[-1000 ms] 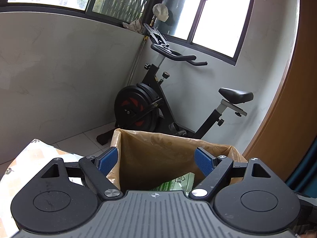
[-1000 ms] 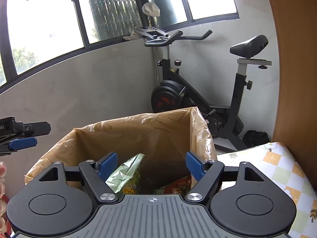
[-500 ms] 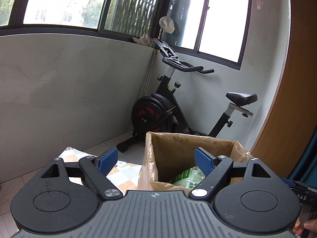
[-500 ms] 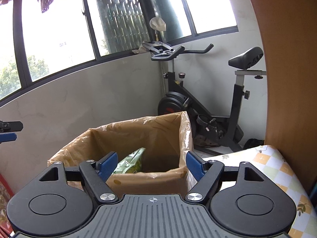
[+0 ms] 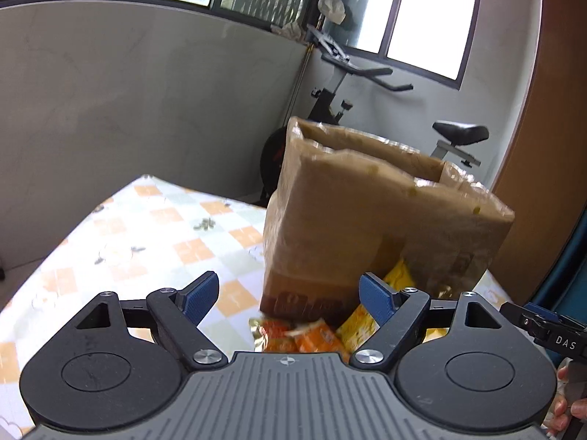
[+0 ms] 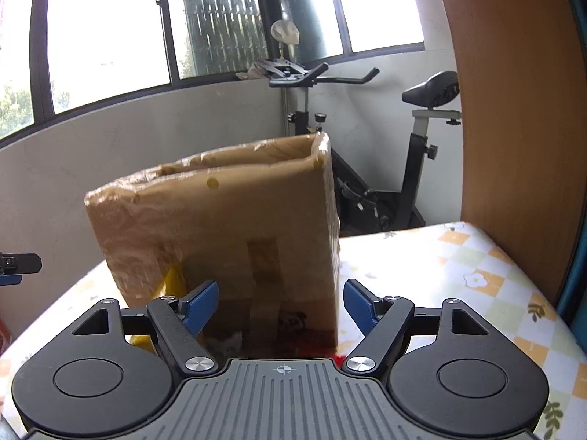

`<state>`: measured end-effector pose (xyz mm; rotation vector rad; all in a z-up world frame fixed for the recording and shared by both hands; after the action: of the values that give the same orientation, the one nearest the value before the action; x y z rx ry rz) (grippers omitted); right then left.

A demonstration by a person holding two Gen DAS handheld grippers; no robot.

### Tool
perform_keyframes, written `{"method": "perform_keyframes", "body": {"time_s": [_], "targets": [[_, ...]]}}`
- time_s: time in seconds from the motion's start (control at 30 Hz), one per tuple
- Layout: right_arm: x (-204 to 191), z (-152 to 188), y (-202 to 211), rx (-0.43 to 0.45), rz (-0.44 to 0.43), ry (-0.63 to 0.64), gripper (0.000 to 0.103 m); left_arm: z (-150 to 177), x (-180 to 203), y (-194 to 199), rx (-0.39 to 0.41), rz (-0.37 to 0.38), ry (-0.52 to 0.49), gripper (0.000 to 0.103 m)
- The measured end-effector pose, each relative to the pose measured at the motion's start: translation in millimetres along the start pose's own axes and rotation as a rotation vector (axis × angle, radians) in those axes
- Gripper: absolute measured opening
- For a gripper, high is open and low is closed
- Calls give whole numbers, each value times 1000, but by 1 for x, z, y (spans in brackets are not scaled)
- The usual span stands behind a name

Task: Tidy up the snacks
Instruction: 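Lower the left gripper to the small yellow cake packet while the right gripper reaches the cracker packet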

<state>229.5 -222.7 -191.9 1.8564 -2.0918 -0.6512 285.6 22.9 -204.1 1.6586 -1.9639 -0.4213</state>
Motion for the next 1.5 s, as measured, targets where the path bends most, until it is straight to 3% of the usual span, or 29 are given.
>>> {"method": "perform_keyframes", "body": {"time_s": [0.1,0.2,0.37,0.7,0.97,1.3,1.5], "targets": [[8,16,-3,-32,4,-18,67,15,-11,-5,-26,-25,-3,83],[24,23,-2,-24,61,22,64,24,-26,-4,-28,-33,32,83],[46,50,-11,-98,110,86,50,42,-42,-6,-25,-102,64,80],[12,100,-40,-268,26,221,48,87,-25,-20,-90,-95,33,78],[-9,108,-67,-299,19,321,49,96,-25,-23,-92,-99,58,78],[8,113,-61,-242,-10,227,43,105,-19,-23,-113,-89,43,77],[5,115,-60,-237,-1,246,43,108,-21,-26,-126,-73,67,59]]}}
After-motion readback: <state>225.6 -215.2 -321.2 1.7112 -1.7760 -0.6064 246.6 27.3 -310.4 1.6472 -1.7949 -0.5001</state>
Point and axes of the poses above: each gripper's, at about its wrist camera, not at the fingertips, and y roughly against the way its jaws point, x to its right, z to its underside, the point moved 10 cm from there along -y, roughly the way its jaws point, and after that the axes turned 4 degrees about -x, right-handed, at the moved point
